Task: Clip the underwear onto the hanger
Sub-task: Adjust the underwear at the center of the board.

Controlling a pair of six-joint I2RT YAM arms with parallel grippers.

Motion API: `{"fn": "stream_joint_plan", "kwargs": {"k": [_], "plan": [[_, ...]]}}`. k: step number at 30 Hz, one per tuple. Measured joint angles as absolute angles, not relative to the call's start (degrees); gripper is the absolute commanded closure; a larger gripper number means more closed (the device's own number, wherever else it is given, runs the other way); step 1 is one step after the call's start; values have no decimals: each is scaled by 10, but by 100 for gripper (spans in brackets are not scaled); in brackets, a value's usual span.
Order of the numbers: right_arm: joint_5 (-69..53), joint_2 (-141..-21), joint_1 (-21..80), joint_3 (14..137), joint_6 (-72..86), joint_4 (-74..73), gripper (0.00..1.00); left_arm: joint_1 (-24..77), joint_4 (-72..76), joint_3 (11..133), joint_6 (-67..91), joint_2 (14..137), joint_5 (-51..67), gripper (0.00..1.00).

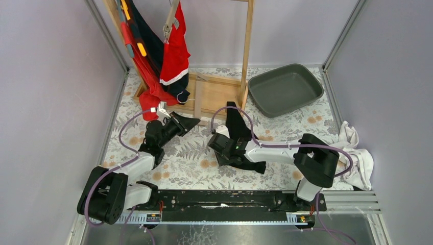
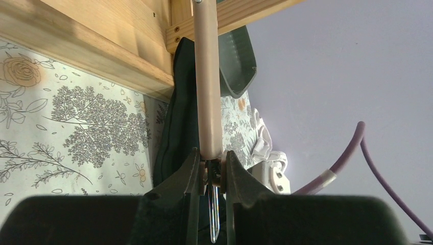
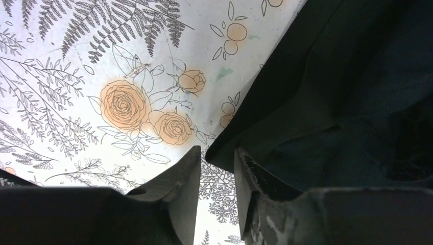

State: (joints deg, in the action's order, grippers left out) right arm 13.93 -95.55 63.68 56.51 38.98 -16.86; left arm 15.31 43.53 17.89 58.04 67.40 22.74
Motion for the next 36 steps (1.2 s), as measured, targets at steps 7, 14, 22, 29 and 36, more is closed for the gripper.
{"fn": "stream_joint_plan", "kwargs": {"k": [7, 14, 22, 29, 36], "plan": [[149, -924, 639, 540, 368, -134, 46, 138, 437, 172, 582, 664, 227, 100], [189, -882, 619, 570, 340, -150, 51, 136, 437, 172, 582, 659, 227, 100], [175, -911, 554, 574, 347, -169, 56, 134, 437, 171, 582, 658, 228, 100], [164, -976, 548, 624, 346, -192, 54, 131, 437, 171, 582, 658, 231, 100], [154, -984, 547, 628, 346, -202, 55, 126, 437, 171, 582, 658, 232, 100]]}}
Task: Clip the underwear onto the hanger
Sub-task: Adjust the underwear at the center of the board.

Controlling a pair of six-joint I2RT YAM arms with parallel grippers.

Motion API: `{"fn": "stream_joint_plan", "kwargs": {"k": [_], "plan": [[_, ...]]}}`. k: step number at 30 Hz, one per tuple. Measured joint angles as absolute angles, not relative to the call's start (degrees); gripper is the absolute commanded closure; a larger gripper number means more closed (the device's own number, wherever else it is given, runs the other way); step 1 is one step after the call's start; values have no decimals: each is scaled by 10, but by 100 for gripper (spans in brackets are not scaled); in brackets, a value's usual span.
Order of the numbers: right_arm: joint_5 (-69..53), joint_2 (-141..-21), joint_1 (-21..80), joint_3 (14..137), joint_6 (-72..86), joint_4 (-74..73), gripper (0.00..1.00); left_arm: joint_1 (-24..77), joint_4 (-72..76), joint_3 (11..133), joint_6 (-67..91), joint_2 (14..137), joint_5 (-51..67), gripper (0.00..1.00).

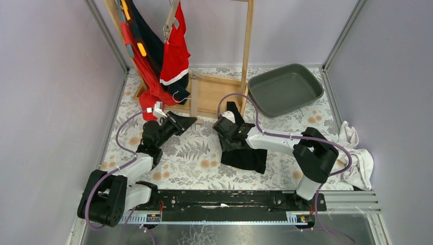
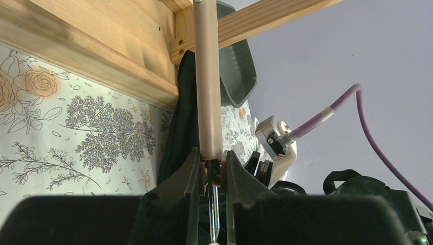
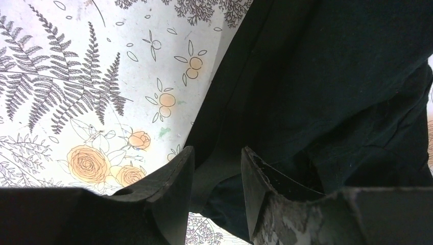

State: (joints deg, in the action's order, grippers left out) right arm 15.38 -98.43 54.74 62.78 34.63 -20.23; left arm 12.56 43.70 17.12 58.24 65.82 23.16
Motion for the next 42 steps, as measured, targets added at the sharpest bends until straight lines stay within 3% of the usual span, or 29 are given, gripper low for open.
{"fn": "stream_joint_plan", "kwargs": {"k": [7, 13, 15, 32, 34, 38, 42], "plan": [[143, -1007, 547, 629, 347, -212, 59, 123, 437, 171, 583, 658, 234, 100], [141, -1018, 547, 630, 346, -221, 93, 121, 437, 171, 583, 658, 236, 100], [141, -1018, 547, 630, 349, -220, 100, 121, 437, 171, 583, 658, 236, 100], [188, -987, 595, 632, 338, -199, 99, 118, 442, 163, 583, 658, 236, 100], [189, -988, 597, 632, 335, -192, 95, 118, 442, 161, 584, 658, 236, 100], [189, -999, 597, 633, 327, -165, 65, 114, 442, 159, 585, 658, 236, 100], [191, -1005, 597, 630, 310, -129, 45, 111, 442, 159, 586, 658, 237, 100]]}}
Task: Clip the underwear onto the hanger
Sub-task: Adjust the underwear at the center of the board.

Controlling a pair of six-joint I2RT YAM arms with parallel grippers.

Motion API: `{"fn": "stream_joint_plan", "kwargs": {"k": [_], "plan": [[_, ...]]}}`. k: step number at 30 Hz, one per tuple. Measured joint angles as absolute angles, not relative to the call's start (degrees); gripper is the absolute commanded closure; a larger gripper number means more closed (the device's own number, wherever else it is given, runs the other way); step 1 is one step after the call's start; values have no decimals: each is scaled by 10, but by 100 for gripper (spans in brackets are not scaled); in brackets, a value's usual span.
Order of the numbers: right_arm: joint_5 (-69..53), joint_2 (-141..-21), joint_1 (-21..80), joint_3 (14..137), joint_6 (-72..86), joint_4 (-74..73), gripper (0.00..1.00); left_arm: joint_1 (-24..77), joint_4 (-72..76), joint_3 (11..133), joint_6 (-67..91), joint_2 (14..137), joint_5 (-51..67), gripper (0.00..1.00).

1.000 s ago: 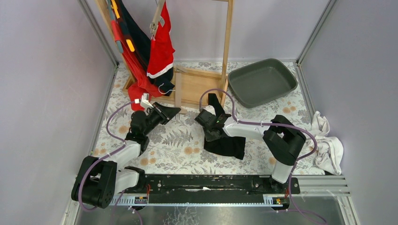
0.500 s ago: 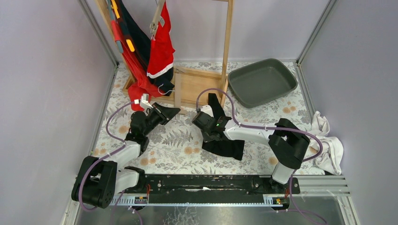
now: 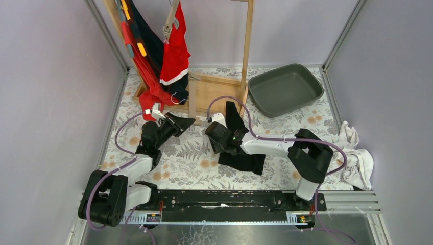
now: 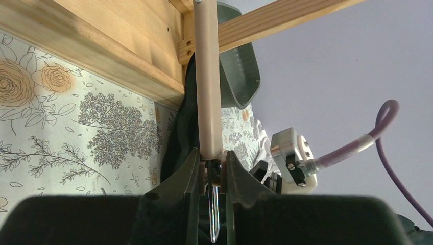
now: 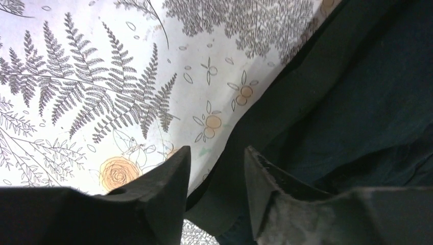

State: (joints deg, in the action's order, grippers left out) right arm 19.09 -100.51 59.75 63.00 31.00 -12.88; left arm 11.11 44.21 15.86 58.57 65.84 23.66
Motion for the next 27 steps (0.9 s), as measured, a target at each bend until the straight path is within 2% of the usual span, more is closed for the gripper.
{"fn": "stream_joint_plan", "kwargs": {"k": [2, 15, 27], "plan": [[196, -1004, 597, 627, 302, -110, 41, 110, 442, 158, 586, 658, 237, 100], [188, -844, 603, 506, 263, -60, 40, 104, 442, 155, 586, 658, 241, 100], [138, -842, 607, 403, 285, 8, 39, 104, 442, 155, 586, 658, 241, 100]]}}
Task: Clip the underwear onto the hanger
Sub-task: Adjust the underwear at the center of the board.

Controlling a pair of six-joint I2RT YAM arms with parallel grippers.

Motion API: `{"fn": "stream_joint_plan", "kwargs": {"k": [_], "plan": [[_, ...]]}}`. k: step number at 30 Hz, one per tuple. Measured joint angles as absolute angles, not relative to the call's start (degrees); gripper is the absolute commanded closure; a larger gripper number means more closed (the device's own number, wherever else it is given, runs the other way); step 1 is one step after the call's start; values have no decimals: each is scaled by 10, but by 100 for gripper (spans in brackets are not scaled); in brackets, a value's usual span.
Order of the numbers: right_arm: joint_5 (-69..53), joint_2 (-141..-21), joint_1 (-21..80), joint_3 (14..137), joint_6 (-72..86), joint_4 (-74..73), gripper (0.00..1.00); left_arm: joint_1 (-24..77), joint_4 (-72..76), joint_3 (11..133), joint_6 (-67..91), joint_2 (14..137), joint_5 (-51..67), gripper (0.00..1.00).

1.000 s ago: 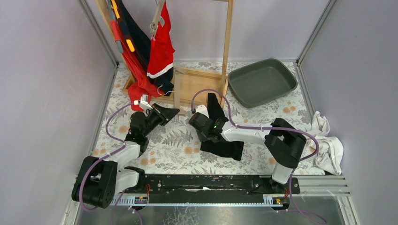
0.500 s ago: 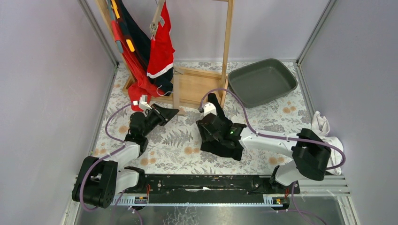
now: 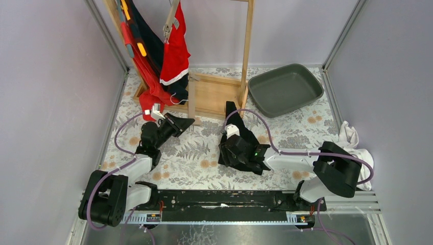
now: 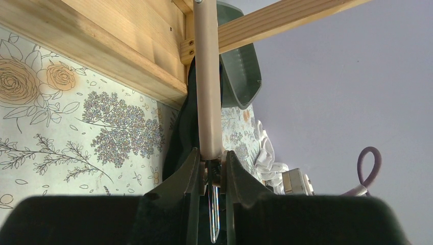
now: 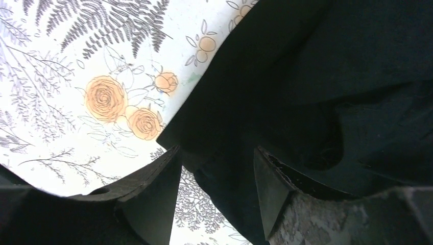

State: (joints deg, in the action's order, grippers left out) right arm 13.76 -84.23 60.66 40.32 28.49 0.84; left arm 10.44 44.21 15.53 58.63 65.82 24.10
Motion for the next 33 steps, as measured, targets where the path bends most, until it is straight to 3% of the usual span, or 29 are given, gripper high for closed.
{"fn": "stream_joint_plan", "kwargs": {"k": [14, 18, 21, 24, 29, 33], "plan": [[126, -892, 607, 398, 312, 58, 37, 104, 442, 155, 586, 658, 241, 100], [130, -900, 607, 399, 313, 69, 50, 103, 442, 155, 586, 658, 241, 100], [134, -913, 607, 400, 314, 92, 70, 101, 442, 155, 586, 658, 242, 100], [133, -926, 606, 399, 320, 120, 83, 101, 441, 155, 586, 658, 242, 100], [125, -929, 606, 387, 332, 153, 91, 101, 441, 155, 586, 658, 242, 100], [124, -922, 606, 372, 337, 171, 90, 101, 441, 155, 586, 658, 242, 100]]}}
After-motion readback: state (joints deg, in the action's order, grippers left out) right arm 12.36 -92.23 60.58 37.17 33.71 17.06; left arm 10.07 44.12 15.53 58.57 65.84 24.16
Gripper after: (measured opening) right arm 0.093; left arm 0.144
